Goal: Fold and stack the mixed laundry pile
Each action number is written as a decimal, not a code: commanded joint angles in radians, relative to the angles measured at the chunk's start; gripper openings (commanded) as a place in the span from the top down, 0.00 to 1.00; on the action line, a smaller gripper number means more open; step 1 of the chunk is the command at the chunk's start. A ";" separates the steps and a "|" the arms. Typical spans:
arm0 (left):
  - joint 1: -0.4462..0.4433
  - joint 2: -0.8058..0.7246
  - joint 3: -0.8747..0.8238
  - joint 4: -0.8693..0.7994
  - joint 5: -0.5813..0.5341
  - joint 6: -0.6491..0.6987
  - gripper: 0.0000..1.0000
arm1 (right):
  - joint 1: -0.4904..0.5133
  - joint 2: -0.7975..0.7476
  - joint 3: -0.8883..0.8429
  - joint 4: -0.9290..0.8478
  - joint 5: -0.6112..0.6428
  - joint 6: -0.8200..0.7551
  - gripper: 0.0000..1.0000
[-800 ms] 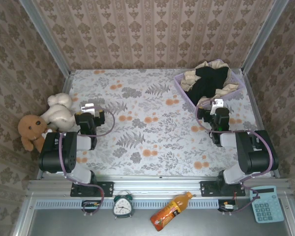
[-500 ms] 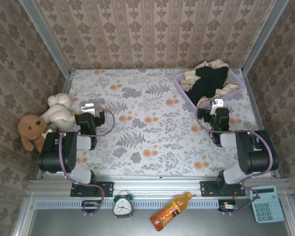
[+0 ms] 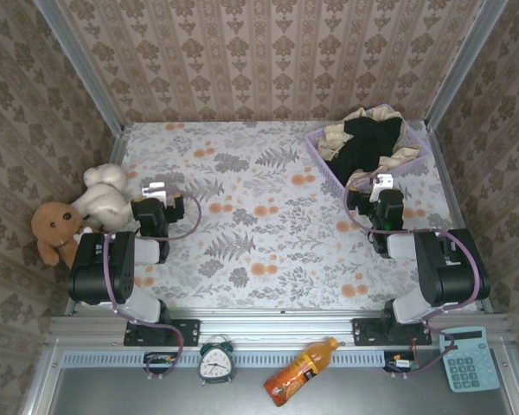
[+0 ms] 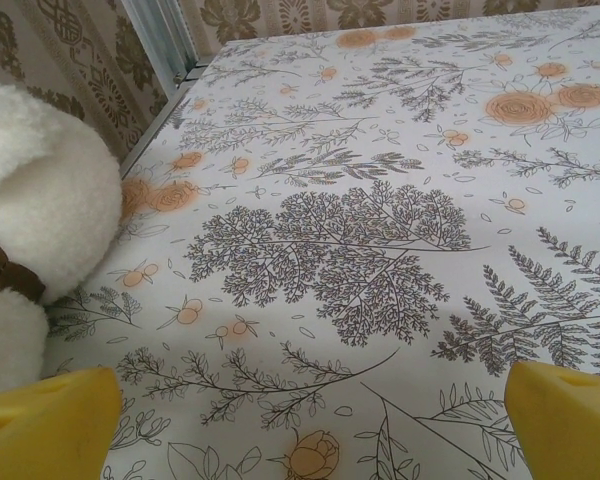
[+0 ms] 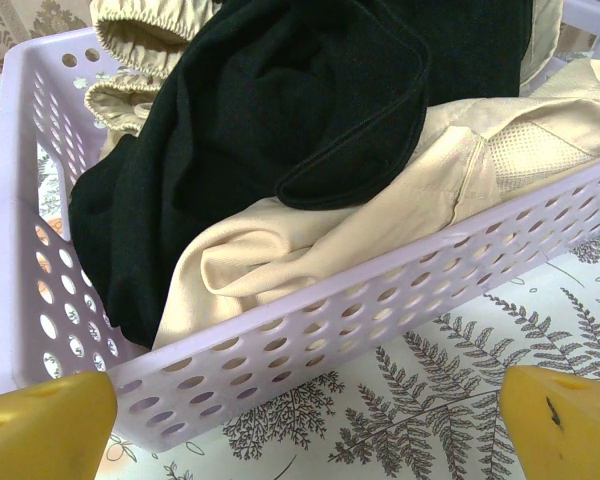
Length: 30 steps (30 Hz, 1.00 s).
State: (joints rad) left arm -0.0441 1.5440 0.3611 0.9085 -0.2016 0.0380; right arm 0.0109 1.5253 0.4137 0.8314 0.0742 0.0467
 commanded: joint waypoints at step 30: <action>-0.267 -0.166 0.394 -0.685 -0.028 -0.403 0.00 | 0.008 0.017 0.686 -1.060 0.230 0.328 0.00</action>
State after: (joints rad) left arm -0.2829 1.3609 0.7517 0.3050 -0.2832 -0.2176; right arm 0.0196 1.4502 1.0370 -0.0780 0.2436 0.3424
